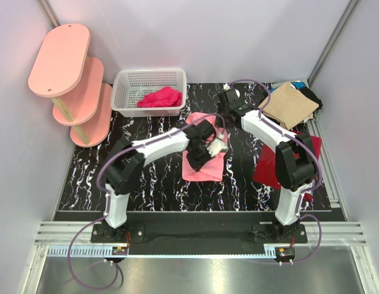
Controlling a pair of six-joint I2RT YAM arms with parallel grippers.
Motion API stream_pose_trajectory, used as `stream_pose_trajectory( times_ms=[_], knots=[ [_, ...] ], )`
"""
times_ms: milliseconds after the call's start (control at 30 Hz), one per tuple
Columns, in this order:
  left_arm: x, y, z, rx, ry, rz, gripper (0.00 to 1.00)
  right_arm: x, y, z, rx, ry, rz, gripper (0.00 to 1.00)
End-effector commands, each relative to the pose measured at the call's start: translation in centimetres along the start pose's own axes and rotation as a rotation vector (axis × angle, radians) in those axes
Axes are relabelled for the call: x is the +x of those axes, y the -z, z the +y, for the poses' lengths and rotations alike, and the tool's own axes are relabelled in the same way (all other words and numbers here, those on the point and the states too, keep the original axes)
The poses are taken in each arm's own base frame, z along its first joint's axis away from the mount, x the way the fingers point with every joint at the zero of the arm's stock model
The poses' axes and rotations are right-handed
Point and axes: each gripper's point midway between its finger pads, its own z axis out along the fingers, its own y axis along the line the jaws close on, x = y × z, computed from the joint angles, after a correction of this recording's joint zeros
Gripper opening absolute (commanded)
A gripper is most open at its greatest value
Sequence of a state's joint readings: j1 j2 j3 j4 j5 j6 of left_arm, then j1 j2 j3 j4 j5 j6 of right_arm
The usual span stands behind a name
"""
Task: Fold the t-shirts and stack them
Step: Flatten out the tshirt
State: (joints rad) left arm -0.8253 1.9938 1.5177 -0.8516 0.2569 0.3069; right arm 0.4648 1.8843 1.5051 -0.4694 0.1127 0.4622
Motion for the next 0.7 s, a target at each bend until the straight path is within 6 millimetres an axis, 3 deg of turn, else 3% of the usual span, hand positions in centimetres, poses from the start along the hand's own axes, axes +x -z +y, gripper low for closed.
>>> stream_pose_trajectory(
  times_ms=[0,33,100,133,200,233,300,333,400,433,500,533,600,633,667],
  knots=[
    [-1.8,12.4,5.1,-0.176,0.083,-0.237,0.0,-4.6,3.6,1.7,-0.039,0.018,-0.141,0.0],
    [-2.4,16.7,5.7,-0.231,0.089,-0.327,0.0,-5.4,4.6,1.8,-0.041,0.018,-0.169,0.0],
    [-0.4,21.2,7.9,-0.31,0.158,-0.374,0.0,-6.1,5.9,1.5,-0.029,0.019,-0.2,0.0],
    [0.1,25.0,7.7,-0.367,0.152,-0.446,0.0,-6.8,7.2,1.7,-0.041,0.012,-0.23,0.0],
    [2.4,28.3,8.7,-0.46,0.196,-0.471,0.0,-7.1,8.5,1.8,-0.055,0.003,-0.248,0.0],
    [3.3,30.4,8.1,-0.505,0.19,-0.504,0.0,-7.8,10.1,1.9,-0.073,-0.008,-0.278,0.0],
    [5.4,32.3,7.8,-0.568,0.222,-0.512,0.0,-7.6,11.5,2.1,-0.102,-0.009,-0.285,0.0],
    [6.0,32.9,7.5,-0.588,0.23,-0.519,0.0,-8.2,13.6,2.4,-0.135,-0.019,-0.319,0.0],
    [7.6,35.4,6.3,-0.665,0.24,-0.561,0.0,-8.1,15.5,2.3,-0.163,-0.025,-0.338,0.0],
    [8.2,36.3,5.9,-0.693,0.242,-0.578,0.0,-8.5,18.3,2.7,-0.21,-0.027,-0.379,0.0],
    [9.6,38.7,5.0,-0.775,0.253,-0.61,0.0,-8.1,20.5,2.4,-0.243,-0.029,-0.405,0.0],
    [10.0,39.3,4.6,-0.791,0.246,-0.621,0.0,-8.3,23.8,2.6,-0.3,-0.028,-0.455,0.0],
    [11.5,41.4,4.0,-0.869,0.263,-0.64,0.0,-7.6,26.1,2.5,-0.345,-0.017,-0.479,0.01],
    [11.9,41.8,3.6,-0.881,0.256,-0.641,0.0,-7.4,28.8,2.5,-0.395,-0.011,-0.519,0.02],
    [12.5,42.3,2.8,-0.89,0.247,-0.65,0.0,-6.3,30.3,1.8,-0.399,-0.007,-0.52,0.03]
  ],
)
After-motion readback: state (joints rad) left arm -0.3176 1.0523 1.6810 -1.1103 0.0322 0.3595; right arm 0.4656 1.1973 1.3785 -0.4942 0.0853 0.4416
